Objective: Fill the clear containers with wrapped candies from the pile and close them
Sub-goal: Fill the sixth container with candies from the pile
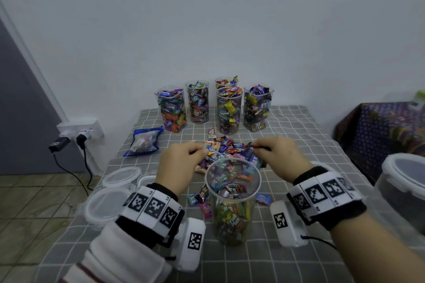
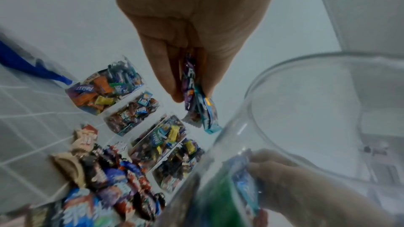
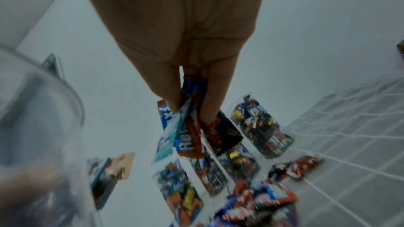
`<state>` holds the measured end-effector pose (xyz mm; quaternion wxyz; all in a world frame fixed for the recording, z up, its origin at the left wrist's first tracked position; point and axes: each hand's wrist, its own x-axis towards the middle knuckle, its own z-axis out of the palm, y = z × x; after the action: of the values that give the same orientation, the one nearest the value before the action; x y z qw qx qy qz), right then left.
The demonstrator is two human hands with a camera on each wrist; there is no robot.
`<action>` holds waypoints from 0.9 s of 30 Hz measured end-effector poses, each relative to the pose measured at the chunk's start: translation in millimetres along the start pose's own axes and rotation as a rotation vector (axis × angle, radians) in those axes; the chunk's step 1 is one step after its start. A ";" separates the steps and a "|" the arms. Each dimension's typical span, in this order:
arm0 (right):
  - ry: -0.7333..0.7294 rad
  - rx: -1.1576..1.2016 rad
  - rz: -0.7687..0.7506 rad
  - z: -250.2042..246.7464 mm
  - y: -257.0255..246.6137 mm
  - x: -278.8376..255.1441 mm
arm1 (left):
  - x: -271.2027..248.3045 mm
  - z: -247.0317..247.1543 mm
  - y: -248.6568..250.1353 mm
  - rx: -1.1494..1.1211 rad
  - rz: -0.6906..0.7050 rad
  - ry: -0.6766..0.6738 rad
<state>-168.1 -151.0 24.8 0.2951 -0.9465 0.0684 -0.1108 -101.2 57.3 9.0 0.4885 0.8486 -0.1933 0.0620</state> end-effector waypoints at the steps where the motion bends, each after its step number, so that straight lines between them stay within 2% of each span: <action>1: 0.050 0.065 -0.010 -5.6 -1.2 -2.4 | -0.6 -3.9 1.8 -0.013 0.002 0.018; 5: 0.215 0.228 -0.063 -24.8 -12.2 -11.8 | -2.4 -17.2 10.0 -0.118 0.030 0.101; 9: 0.255 0.255 -0.188 -28.0 -26.8 -21.1 | -6.5 -20.7 19.0 -0.229 0.039 0.143; 15: 0.190 0.133 -0.391 -9.2 -44.9 -40.1 | -11.6 -20.0 19.2 -0.247 0.052 0.142; 21: 0.059 0.069 -0.422 -1.2 -48.5 -48.4 | -17.1 -19.7 18.1 -0.261 0.044 0.120; 27: 0.078 0.141 -0.399 0.8 -45.6 -53.0 | -20.4 -15.7 15.7 -0.298 0.037 0.118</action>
<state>-216.1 -103.0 41.5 0.3299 -0.9134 -0.1167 -0.2079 -124.8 69.2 23.7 0.6185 0.7578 -0.1871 0.0912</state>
